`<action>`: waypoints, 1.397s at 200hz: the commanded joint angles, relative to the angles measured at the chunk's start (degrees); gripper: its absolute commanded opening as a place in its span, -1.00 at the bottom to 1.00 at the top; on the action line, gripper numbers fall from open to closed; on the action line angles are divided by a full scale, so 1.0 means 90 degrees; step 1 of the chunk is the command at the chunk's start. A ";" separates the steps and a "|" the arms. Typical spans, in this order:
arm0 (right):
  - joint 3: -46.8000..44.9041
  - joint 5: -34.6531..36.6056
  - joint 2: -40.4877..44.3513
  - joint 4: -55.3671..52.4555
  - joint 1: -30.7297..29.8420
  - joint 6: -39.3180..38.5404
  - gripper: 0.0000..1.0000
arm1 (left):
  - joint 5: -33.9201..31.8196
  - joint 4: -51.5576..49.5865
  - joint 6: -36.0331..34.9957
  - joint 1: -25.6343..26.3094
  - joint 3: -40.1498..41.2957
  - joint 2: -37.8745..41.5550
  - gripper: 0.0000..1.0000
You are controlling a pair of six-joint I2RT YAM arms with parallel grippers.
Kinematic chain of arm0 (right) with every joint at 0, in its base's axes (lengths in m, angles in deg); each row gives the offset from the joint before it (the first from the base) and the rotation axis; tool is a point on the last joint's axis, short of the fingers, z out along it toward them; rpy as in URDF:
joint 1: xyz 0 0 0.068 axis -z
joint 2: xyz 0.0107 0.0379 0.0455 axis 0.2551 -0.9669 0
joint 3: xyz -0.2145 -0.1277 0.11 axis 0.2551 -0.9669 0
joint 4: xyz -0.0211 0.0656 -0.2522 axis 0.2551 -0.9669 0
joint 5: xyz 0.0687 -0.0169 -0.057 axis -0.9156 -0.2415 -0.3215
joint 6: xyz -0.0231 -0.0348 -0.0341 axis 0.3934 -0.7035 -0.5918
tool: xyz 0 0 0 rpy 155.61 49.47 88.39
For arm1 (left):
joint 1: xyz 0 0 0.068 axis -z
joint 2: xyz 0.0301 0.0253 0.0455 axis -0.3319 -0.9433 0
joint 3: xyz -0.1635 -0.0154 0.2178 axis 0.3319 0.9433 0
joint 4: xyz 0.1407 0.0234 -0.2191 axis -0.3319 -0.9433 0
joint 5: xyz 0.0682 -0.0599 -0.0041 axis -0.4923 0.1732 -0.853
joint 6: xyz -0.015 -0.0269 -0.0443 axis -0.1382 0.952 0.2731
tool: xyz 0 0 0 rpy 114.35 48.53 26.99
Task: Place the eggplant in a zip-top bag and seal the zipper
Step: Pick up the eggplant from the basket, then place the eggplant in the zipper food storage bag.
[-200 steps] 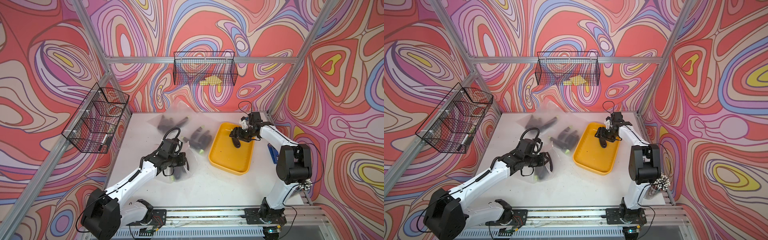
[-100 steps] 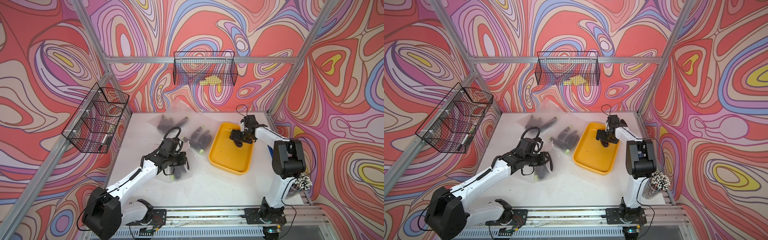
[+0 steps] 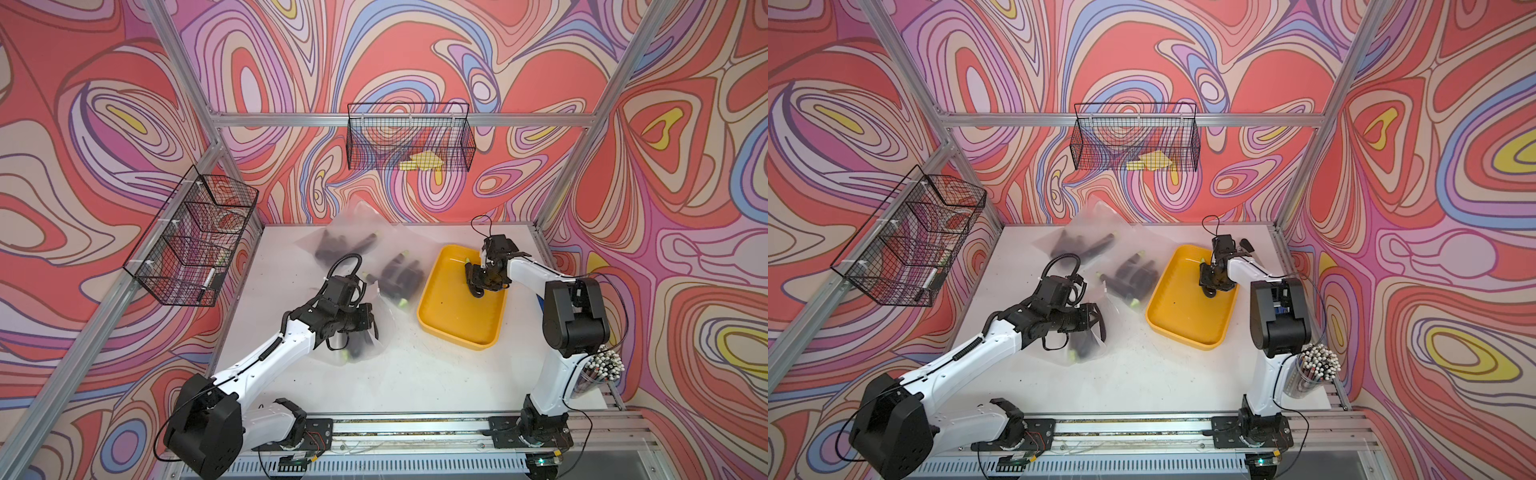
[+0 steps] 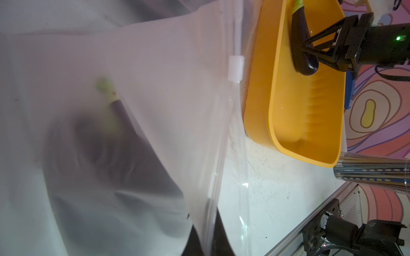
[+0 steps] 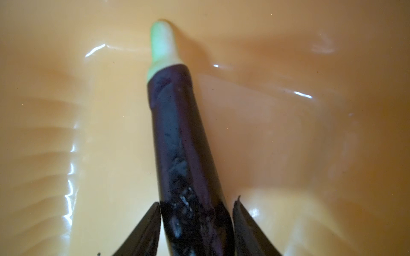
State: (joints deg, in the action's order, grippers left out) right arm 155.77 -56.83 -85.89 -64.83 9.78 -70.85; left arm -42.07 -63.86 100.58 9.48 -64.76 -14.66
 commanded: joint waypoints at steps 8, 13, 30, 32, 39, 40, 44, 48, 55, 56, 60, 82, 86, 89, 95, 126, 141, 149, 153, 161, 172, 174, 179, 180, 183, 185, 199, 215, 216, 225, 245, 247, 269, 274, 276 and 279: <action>-0.0170 0.0139 0.0053 -0.0018 -0.0132 0.0004 -0.05 | -0.0121 -0.0132 -0.0098 -0.0033 -0.0213 0.0067 -1.00; -0.0169 0.0139 0.0087 -0.0024 -0.0161 -0.0016 -0.07 | -0.0135 -0.0144 -0.0119 -0.0033 -0.0228 0.0063 -1.00; -0.0100 0.0186 0.0140 -0.0120 -0.0212 -0.0089 -0.12 | -0.0133 -0.0185 -0.0164 -0.0033 -0.0287 0.0033 -1.00; -0.0090 0.0182 0.0146 -0.0128 -0.0215 -0.0093 -0.12 | -0.0136 -0.0187 -0.0171 -0.0033 -0.0285 0.0031 -1.00; -0.0069 0.0151 0.0178 -0.0146 -0.0231 -0.0119 -0.11 | -0.0131 -0.0190 -0.0184 -0.0043 -0.0295 0.0026 -1.00; -0.0071 0.0148 0.0184 -0.0155 -0.0229 -0.0121 -0.11 | -0.0131 -0.0193 -0.0185 -0.0043 -0.0300 0.0029 -1.00; -0.0063 0.0133 0.0213 -0.0164 -0.0230 -0.0131 -0.11 | -0.0137 -0.0199 -0.0186 -0.0042 -0.0303 0.0024 -1.00; -0.0055 0.0116 0.0257 -0.0183 -0.0236 -0.0134 -0.11 | -0.0140 -0.0220 -0.0185 -0.0040 -0.0303 0.0023 -1.00; -0.0014 0.0115 0.0349 -0.0256 -0.0253 -0.0134 -0.11 | -0.0144 -0.0239 -0.0199 -0.0046 -0.0297 0.0018 -1.00; -0.0005 0.0115 0.0357 -0.0269 -0.0259 -0.0134 -0.11 | -0.0142 -0.0247 -0.0197 -0.0049 -0.0301 0.0016 -1.00; 0.0025 0.0107 0.0439 -0.0333 -0.0286 -0.0134 -0.11 | -0.0151 -0.0271 -0.0209 -0.0052 -0.0305 0.0013 -1.00; 0.0327 0.0012 0.0958 -0.0861 -0.0561 -0.0236 -0.12 | -0.0146 -0.0380 -0.0271 -0.0090 -0.0352 -0.0011 -1.00; 0.0375 -0.0015 0.1155 -0.0979 -0.0645 -0.0278 -0.13 | -0.0137 -0.0387 -0.0285 -0.0087 -0.0360 -0.0015 -1.00; 0.0413 -0.0041 0.1276 -0.1056 -0.0727 -0.0297 -0.13 | -0.0136 -0.0389 -0.0293 -0.0091 -0.0366 -0.0030 -1.00; 0.0455 -0.0125 0.1471 -0.1204 -0.0903 -0.0331 -0.13 | -0.0139 -0.0402 -0.0287 -0.0101 -0.0363 -0.0030 -1.00; 0.0062 -0.1485 0.2345 -0.1130 -0.1954 0.0147 -0.16 | -0.0141 -0.0336 -0.0258 -0.0109 -0.0362 -0.0091 -1.00; -0.0297 -0.2105 0.2584 -0.0725 -0.2674 0.0614 -0.16 | -0.0118 -0.0304 -0.0248 -0.0110 -0.0380 -0.0141 -1.00; -0.0480 -0.2508 0.2604 -0.0505 -0.3000 0.0857 -0.16 | -0.0125 -0.0313 -0.0245 -0.0103 -0.0398 -0.0158 -1.00; -0.0561 -0.2689 0.2606 -0.0408 -0.3151 0.0956 -0.16 | -0.0132 -0.0310 -0.0256 -0.0109 -0.0394 -0.0164 -1.00; -0.0672 -0.2935 0.2576 -0.0362 -0.3439 0.1043 -0.16 | -0.0151 -0.0313 -0.0261 -0.0103 -0.0411 -0.0158 -1.00; -0.0731 -0.3073 0.2519 -0.0559 -0.3722 0.0963 -0.15 | -0.0196 -0.0341 -0.0275 -0.0110 -0.0402 -0.0148 -1.00; -0.0744 -0.3065 0.2515 -0.0609 -0.3761 0.0943 -0.15 | -0.0198 -0.0338 -0.0284 -0.0111 -0.0412 -0.0144 -1.00; -0.0780 -0.3053 0.2505 -0.0704 -0.3837 0.0917 -0.15 | -0.0210 -0.0343 -0.0289 -0.0105 -0.0414 -0.0134 -1.00; -0.0793 -0.3061 0.2505 -0.0722 -0.3848 0.0909 -0.15 | -0.0215 -0.0343 -0.0286 -0.0108 -0.0408 -0.0134 -1.00; -0.0825 -0.3100 0.2514 -0.0752 -0.3880 0.0889 -0.15 | -0.0201 -0.0343 -0.0284 -0.0111 -0.0419 -0.0133 -1.00; -0.0845 -0.3125 0.2519 -0.0770 -0.3898 0.0879 -0.15 | -0.0202 -0.0343 -0.0284 -0.0109 -0.0413 -0.0133 -1.00; -0.0887 -0.3300 0.2531 -0.0973 -0.3991 0.0783 -0.16 | -0.0154 -0.0306 -0.0263 -0.0106 -0.0417 -0.0133 -1.00; -0.0769 -0.3416 0.2397 -0.1167 -0.4161 0.0658 -0.14 | -0.0105 -0.0277 -0.0244 -0.0101 -0.0409 -0.0133 -1.00; -0.0758 -0.3413 0.2382 -0.1178 -0.4161 0.0658 -0.14 | -0.0098 -0.0271 -0.0239 -0.0101 -0.0405 -0.0133 -1.00; -0.0649 -0.3398 0.2206 -0.1272 -0.4227 0.0657 -0.14 | -0.0082 -0.0236 -0.0220 -0.0096 -0.0374 -0.0117 -1.00; -0.0462 -0.3421 0.1834 -0.1249 -0.4263 0.0780 -0.13 | -0.0053 -0.0235 -0.0200 -0.0101 -0.0329 -0.0067 -1.00; -0.0452 -0.3435 0.1793 -0.1241 -0.4260 0.0803 -0.13 | -0.0053 -0.0236 -0.0212 -0.0099 -0.0325 -0.0053 -1.00; -0.0145 -0.3363 0.1331 -0.1405 -0.4259 0.0922 -0.14 | -0.0044 -0.0226 -0.0283 -0.0064 -0.0257 0.0087 -1.00; -0.0069 -0.3344 0.1249 -0.1427 -0.4257 0.0951 -0.13 | -0.0043 -0.0231 -0.0315 -0.0044 -0.0250 0.0109 -1.00; -0.0041 -0.3347 0.1216 -0.1429 -0.4259 0.0965 -0.13 | -0.0043 -0.0240 -0.0333 -0.0033 -0.0259 0.0111 -1.00; 0.0006 -0.3347 0.1170 -0.1438 -0.4259 0.1008 -0.13 | -0.0043 -0.0262 -0.0373 -0.0010 -0.0257 0.0114 -1.00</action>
State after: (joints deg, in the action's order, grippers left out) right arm 152.58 -86.76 -72.32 -75.72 -28.42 -63.44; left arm -42.86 -65.95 98.94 8.76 -66.58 -15.55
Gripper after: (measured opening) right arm 0.434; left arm 0.047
